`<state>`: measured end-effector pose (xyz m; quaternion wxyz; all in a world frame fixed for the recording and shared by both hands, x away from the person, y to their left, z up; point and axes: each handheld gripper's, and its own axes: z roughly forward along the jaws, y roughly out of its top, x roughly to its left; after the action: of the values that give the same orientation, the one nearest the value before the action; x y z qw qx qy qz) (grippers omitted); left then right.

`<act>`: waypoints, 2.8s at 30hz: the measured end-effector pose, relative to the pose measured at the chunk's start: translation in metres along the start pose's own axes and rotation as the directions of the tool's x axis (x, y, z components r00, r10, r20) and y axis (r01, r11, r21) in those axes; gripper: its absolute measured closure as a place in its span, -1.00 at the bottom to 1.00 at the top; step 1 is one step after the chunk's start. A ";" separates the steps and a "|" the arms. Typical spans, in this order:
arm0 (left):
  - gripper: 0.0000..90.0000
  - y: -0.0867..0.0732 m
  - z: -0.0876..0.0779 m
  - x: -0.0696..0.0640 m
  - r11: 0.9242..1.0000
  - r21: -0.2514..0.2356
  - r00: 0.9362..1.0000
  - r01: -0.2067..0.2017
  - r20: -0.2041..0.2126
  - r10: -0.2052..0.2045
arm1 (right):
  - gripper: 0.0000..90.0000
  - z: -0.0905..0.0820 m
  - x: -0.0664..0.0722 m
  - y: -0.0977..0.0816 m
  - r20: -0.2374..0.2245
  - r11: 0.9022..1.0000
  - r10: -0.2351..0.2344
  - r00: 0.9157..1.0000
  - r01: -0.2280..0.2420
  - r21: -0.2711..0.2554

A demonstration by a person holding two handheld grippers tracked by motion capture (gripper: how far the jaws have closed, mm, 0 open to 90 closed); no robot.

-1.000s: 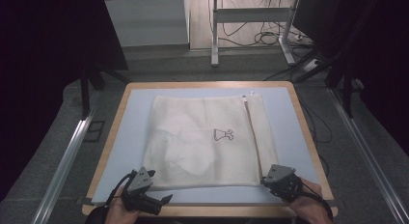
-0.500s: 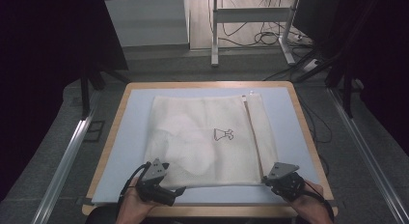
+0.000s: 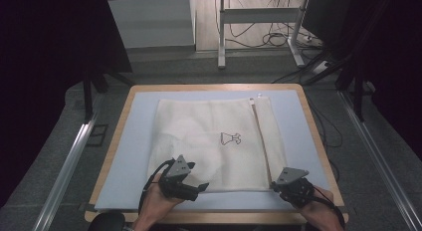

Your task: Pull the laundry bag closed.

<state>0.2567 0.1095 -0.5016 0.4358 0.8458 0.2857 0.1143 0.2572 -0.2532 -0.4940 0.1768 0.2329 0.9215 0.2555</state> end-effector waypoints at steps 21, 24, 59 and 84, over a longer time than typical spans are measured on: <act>-0.01 0.029 0.046 -0.016 0.998 0.004 0.991 -0.066 0.120 0.065 | 0.88 0.002 -0.001 0.000 -0.003 1.000 0.010 1.000 -0.010 -0.008; 0.06 0.033 0.053 -0.018 0.998 0.001 0.990 -0.065 0.129 0.064 | 0.87 0.002 0.000 0.000 0.001 1.000 0.015 1.000 -0.015 0.000; 0.99 0.068 0.138 -0.066 0.995 0.029 0.963 -0.097 0.255 0.086 | 0.88 0.003 -0.001 0.000 0.003 1.000 0.026 1.000 -0.026 0.006; 1.00 0.065 0.155 -0.077 0.986 0.065 0.967 -0.152 0.218 0.135 | 0.91 0.009 0.002 0.005 0.040 0.997 -0.062 0.997 0.061 0.039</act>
<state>0.2874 -0.0692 -0.5373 0.4199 0.8886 0.1799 0.0426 0.2610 -0.2452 -0.4988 0.1990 0.2129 0.9291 0.2279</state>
